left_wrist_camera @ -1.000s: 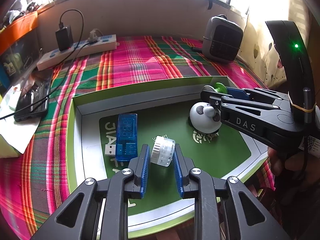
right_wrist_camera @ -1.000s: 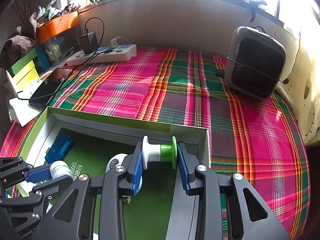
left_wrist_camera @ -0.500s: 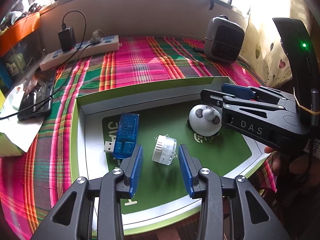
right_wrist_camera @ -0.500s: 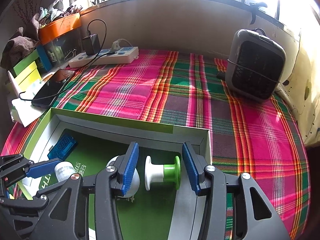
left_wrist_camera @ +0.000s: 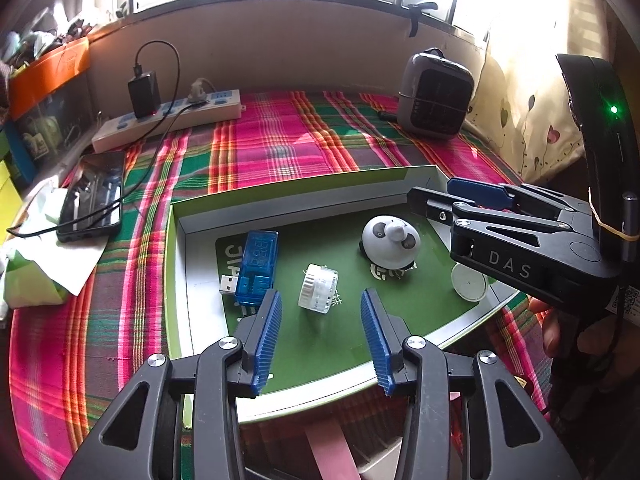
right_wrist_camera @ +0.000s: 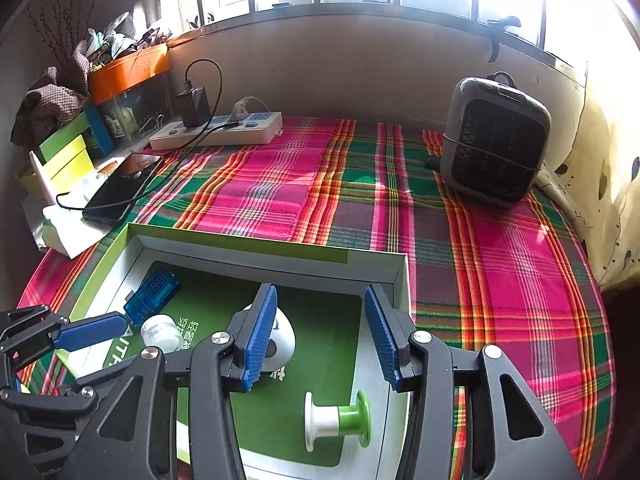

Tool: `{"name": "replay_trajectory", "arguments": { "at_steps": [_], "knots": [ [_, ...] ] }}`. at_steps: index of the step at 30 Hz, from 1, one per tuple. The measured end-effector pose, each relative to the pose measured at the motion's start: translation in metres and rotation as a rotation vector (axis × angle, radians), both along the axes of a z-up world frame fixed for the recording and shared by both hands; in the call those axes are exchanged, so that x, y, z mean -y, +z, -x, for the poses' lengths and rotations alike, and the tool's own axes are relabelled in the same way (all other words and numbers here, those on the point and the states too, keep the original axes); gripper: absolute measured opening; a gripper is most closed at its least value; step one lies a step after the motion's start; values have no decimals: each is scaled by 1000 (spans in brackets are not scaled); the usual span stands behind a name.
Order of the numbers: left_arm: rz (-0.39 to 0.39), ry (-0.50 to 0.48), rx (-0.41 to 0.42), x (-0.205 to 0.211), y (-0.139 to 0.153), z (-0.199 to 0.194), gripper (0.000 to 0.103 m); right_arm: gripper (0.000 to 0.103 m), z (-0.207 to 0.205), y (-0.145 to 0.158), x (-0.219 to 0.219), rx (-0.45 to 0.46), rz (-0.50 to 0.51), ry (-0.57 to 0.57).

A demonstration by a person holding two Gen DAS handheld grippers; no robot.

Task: Organize rigid objects
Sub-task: 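Open the left tool to release the cap while the right tool releases the spool in the box, then lift both open tools out of the box toward the remaining items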

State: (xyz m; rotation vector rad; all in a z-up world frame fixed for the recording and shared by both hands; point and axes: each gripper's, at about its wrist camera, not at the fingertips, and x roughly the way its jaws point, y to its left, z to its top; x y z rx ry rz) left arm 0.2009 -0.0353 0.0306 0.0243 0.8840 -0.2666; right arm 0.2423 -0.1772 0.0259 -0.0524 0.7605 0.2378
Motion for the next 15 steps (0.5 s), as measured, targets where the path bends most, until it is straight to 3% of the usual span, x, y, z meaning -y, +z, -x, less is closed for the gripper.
{"name": "replay_trajectory", "arguments": {
  "at_steps": [15],
  "knots": [
    [21, 24, 42, -19, 18, 31, 41, 48, 36, 14, 10, 24, -42, -31]
  ]
}}
